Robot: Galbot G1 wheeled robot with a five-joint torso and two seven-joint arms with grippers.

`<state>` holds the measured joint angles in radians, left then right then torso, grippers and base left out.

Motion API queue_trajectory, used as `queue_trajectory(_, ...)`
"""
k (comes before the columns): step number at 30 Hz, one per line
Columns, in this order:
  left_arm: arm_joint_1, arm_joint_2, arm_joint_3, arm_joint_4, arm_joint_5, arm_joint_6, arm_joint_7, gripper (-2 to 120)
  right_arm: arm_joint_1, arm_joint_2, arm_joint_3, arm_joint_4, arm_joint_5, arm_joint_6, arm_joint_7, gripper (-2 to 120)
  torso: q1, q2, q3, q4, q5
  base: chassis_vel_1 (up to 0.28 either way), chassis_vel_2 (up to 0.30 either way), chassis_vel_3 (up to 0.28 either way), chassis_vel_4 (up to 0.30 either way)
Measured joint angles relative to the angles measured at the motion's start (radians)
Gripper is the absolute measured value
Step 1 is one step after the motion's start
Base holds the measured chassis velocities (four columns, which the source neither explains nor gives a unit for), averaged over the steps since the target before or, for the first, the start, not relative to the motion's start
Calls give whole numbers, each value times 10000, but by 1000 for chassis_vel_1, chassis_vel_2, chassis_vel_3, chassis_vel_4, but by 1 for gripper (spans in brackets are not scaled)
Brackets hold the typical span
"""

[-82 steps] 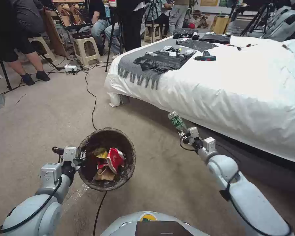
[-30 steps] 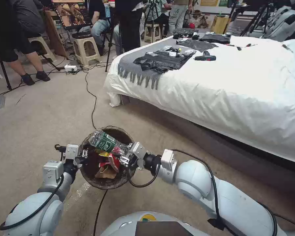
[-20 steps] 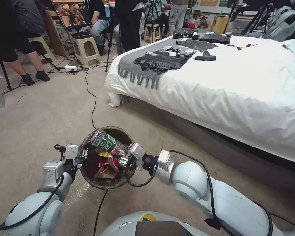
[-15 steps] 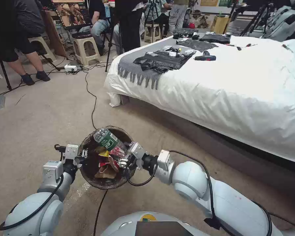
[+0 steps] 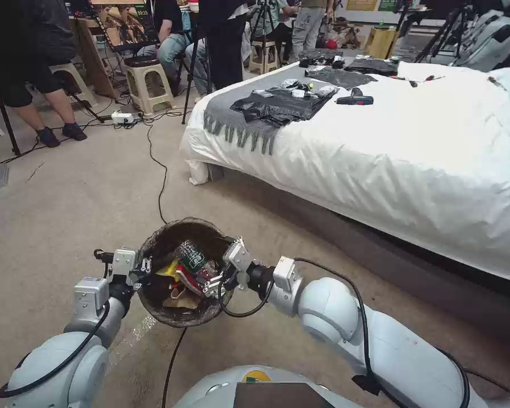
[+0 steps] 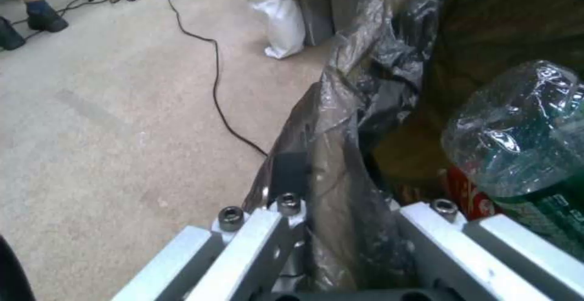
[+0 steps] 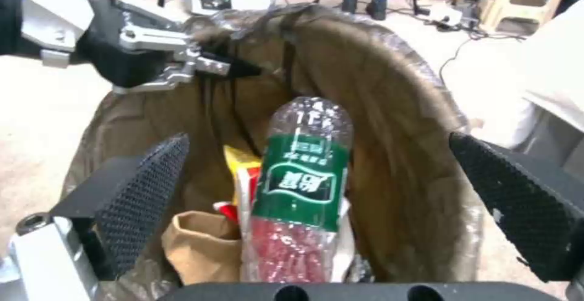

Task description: Pick up the trash bin, then pick up the garbage from the floor and place it into the trash bin.

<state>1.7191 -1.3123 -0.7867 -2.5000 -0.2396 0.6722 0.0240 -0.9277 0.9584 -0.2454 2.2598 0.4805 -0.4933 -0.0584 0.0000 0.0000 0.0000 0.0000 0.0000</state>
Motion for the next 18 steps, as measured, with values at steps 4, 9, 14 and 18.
queue_trajectory(4,-13,-31,14,0,6,1,0,3,-110,-45,355,152,9,15,8,100,0,0,0,0,0,0,0,0,0)
queue_trajectory(9,-35,-66,24,0,21,0,0,3,-407,-118,1251,439,131,40,39,100,0,0,0,0,1,0,0,0,0)
queue_trajectory(14,-77,-76,14,0,26,-6,0,3,-915,-127,2405,716,456,239,827,100,0,0,0,0,0,0,0,0,0)
queue_trajectory(18,-105,-89,-15,0,17,-12,-2,3,-1580,137,3588,784,535,416,1075,100,0,0,0,1,1,0,0,0,0)
